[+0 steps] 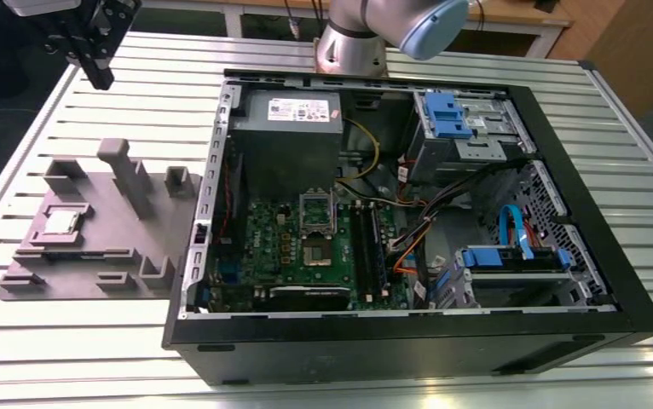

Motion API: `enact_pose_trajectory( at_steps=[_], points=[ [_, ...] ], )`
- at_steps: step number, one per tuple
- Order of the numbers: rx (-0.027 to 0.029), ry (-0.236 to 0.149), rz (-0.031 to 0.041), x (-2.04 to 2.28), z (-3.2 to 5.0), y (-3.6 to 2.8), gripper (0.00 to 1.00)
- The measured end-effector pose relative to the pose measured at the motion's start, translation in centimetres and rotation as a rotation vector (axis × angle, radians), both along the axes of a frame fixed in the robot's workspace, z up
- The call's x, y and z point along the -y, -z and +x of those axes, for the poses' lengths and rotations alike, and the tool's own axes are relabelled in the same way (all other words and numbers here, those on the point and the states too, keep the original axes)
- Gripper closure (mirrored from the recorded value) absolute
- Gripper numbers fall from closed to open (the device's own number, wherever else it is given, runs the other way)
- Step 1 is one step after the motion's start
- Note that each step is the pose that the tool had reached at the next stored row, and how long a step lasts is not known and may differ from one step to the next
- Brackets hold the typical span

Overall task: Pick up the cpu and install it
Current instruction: 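Reach for the cpu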

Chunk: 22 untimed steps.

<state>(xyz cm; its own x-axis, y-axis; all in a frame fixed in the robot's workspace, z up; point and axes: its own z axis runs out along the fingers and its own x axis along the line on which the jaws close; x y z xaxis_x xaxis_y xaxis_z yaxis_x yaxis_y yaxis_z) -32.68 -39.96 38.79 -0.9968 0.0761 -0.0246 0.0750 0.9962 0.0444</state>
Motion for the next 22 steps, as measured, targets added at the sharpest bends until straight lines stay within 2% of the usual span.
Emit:
enact_pose_trajectory(
  at_steps=[1,3,13,22],
  points=[
    [0.0,0.0,0.0,0.0,0.0,0.0,0.9],
    [-0.0001,0.0,0.0,0.0,-0.64,0.02,0.9],
    [0.0001,0.0,0.0001,0.04,-0.72,0.08,0.9],
    [0.0004,0.0,0.0,0.89,-1.54,0.55,0.9]
  ],
)
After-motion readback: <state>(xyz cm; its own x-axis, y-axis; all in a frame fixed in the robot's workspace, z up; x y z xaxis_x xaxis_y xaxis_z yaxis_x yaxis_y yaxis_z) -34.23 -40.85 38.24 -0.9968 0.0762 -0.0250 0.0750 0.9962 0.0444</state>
